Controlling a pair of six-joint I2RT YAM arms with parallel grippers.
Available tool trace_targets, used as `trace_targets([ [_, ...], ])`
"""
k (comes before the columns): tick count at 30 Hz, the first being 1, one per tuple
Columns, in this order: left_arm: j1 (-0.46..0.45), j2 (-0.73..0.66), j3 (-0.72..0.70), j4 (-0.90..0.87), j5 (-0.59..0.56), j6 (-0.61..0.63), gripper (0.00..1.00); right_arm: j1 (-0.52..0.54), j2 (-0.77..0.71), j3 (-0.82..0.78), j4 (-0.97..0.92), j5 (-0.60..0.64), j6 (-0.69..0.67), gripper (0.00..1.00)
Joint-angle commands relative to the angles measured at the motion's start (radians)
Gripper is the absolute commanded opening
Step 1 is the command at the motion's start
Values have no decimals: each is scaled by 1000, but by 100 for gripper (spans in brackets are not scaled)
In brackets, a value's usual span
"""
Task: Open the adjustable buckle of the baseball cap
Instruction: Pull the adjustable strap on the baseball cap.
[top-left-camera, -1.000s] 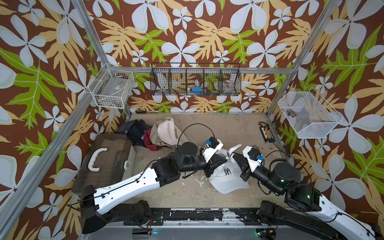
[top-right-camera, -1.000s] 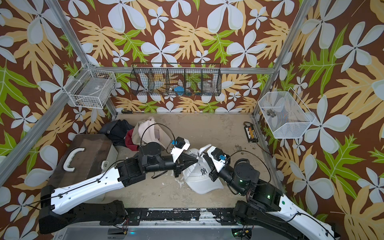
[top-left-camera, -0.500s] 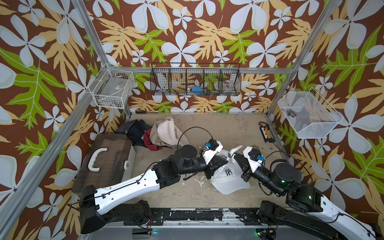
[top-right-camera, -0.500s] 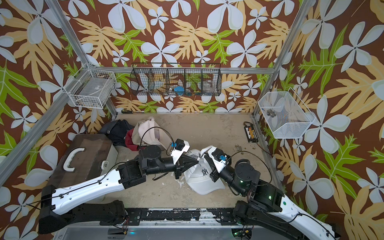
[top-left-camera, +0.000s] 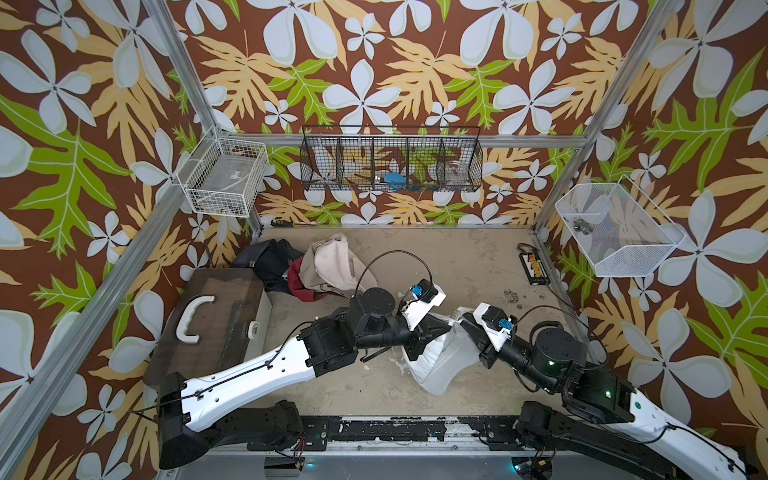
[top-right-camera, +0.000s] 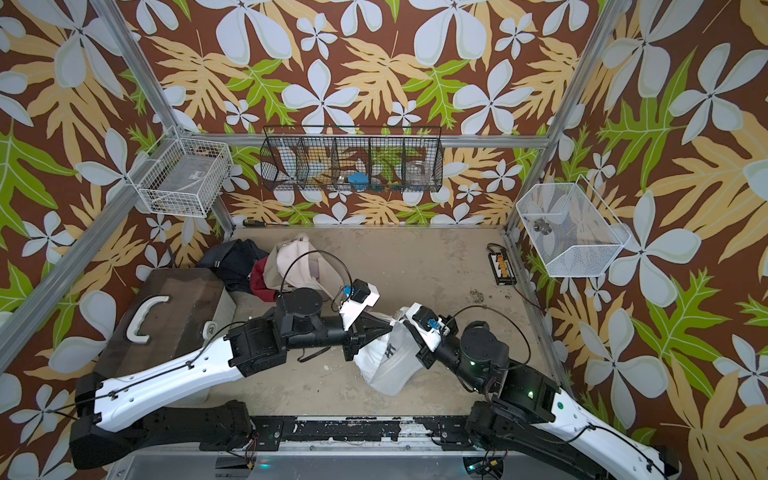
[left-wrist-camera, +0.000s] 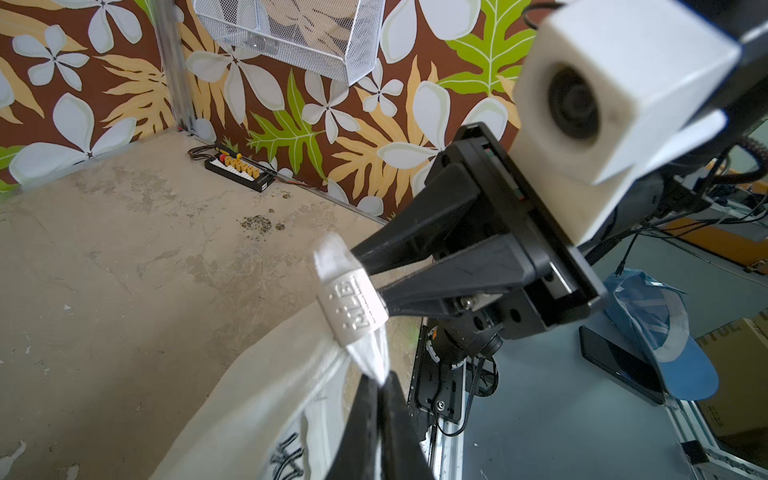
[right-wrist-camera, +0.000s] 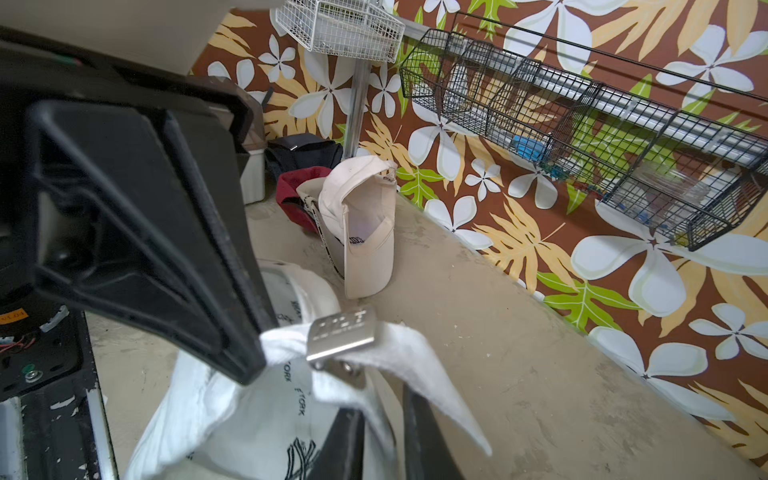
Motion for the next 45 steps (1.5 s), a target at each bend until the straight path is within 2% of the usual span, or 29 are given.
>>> trace_targets([
  [1,-2,0,9,-7,11,12,0,-1,8,4,-2,-38,-20,24],
  [14,-1,9,22,-15,14,14,0,-1,33,2,30,-134,-12,24],
  [19,-1,11,18,-19,22,11,0,-1,31,9,38,-125,-20,20],
  [24,-1,17,17,-20,32,6,0,-1,29,13,47,-124,-22,10],
  [32,-3,26,10,-23,46,2,0,-1,11,5,58,-119,4,1],
  [45,-9,4,-13,-29,48,-2,0,-1,-5,8,78,-27,22,0],
])
